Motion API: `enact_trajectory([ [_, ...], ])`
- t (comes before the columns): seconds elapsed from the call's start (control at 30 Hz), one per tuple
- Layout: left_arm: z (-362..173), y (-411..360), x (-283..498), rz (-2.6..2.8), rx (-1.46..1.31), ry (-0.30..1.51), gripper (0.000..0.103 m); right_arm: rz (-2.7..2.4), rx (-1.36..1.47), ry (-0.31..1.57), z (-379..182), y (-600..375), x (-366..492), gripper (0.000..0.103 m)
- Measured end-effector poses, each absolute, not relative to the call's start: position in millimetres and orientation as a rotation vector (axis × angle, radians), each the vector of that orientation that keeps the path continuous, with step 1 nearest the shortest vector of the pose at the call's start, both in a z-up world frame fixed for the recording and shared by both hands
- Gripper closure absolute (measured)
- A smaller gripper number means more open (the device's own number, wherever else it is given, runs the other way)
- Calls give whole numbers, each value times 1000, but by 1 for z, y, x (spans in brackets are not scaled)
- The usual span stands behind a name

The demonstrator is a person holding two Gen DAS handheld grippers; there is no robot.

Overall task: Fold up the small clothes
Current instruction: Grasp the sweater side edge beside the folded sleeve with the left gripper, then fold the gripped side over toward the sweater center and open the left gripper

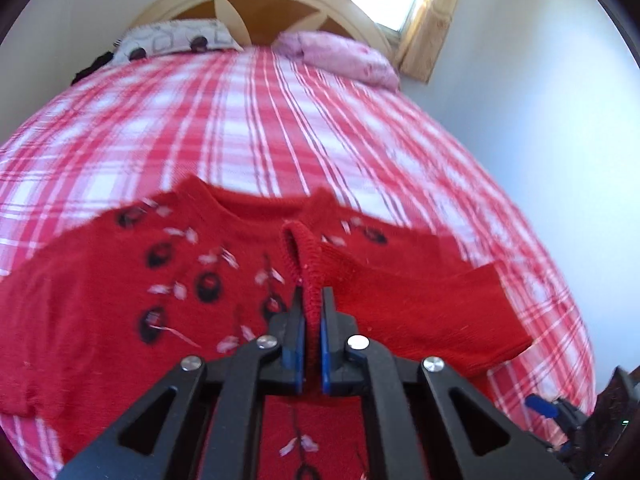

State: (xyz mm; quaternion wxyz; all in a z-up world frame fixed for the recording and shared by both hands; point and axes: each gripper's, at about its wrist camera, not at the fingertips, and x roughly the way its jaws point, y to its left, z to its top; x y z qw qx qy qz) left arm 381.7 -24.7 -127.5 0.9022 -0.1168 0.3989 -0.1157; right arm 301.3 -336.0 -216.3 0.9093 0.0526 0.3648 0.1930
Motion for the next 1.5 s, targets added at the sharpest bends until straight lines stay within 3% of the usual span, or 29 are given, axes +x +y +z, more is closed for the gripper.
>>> enact_trajectory([
  [0.4, -108, 56, 350, -139, -281, 742, 97, 388, 114, 747, -216, -337, 300, 34],
  [1.2, -184, 117, 323, -27, -417, 855, 97, 377, 116, 761, -218, -339, 303, 34],
  [1.33, -196, 119, 323, -21, -441, 880, 91, 379, 120, 767, -220, -339, 304, 34],
  [1.5, -186, 105, 310, -20, -340, 881, 56, 375, 116, 755, -218, -339, 303, 34],
])
